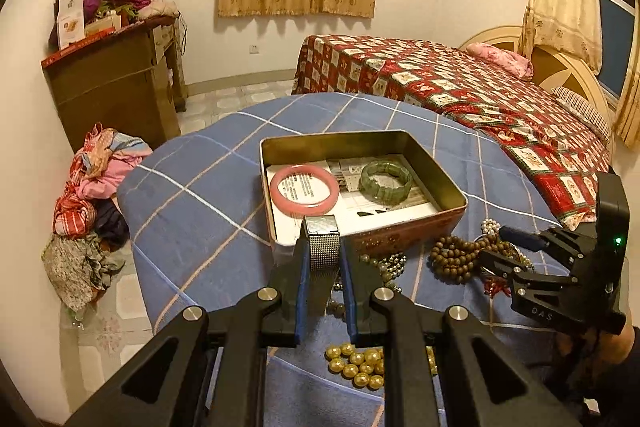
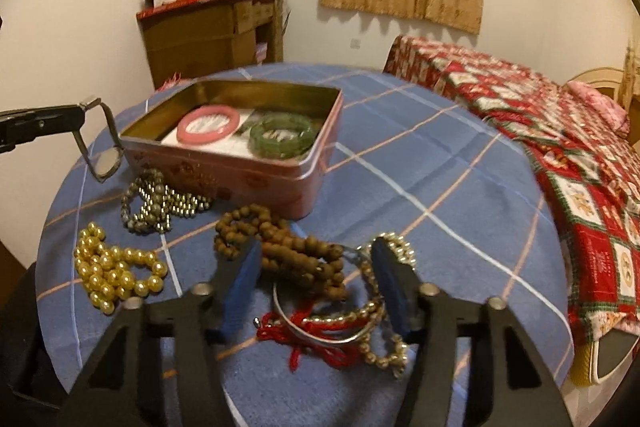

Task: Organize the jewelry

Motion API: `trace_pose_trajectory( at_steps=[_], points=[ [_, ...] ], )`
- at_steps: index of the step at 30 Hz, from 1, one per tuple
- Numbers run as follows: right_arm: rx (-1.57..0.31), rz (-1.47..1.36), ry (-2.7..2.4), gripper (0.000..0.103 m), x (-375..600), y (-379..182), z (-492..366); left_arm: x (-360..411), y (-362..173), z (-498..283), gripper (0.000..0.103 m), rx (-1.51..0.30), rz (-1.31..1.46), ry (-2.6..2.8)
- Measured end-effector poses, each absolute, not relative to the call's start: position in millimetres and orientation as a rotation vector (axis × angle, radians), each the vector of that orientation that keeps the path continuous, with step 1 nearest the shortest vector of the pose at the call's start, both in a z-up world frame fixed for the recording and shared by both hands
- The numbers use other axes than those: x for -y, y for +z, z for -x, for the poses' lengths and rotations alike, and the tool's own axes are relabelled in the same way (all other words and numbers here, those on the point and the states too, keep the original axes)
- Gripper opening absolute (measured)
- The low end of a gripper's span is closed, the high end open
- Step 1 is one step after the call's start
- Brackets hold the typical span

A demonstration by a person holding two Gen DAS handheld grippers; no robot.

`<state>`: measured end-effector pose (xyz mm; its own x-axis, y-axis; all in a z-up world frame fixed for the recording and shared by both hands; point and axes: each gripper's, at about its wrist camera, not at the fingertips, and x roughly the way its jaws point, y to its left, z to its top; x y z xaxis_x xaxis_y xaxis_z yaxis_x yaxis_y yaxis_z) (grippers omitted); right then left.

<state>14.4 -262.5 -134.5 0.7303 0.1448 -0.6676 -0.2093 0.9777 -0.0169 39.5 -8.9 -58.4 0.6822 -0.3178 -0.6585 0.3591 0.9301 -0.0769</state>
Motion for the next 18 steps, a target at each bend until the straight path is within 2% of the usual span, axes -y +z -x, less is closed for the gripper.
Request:
trace_pose_trajectory(
  at_steps=[1,4,5,6,18],
  points=[
    [-0.739,0.094,0.219,0.040,261.8,-135.4,-16.1,7.6,-59.1,-39.7,0.015,-0.728,-0.058,-0.382],
    [-0.734,0.115,0.251,0.026,257.8,-134.0,-13.1,5.3,-58.6,-39.5,0.015,-0.726,-0.051,-0.381],
    [-0.719,0.125,0.251,0.013,256.0,-131.4,-10.1,4.3,-57.6,-39.5,0.015,-0.723,-0.048,-0.382],
    [-0.703,0.130,0.252,0.009,254.6,-128.6,-7.2,3.9,-56.3,-39.5,0.015,-0.720,-0.047,-0.382],
    [-0.583,0.143,0.261,0.009,239.0,-96.7,5.1,2.4,-36.0,-36.2,0.015,-0.673,-0.048,-0.395]
  ],
)
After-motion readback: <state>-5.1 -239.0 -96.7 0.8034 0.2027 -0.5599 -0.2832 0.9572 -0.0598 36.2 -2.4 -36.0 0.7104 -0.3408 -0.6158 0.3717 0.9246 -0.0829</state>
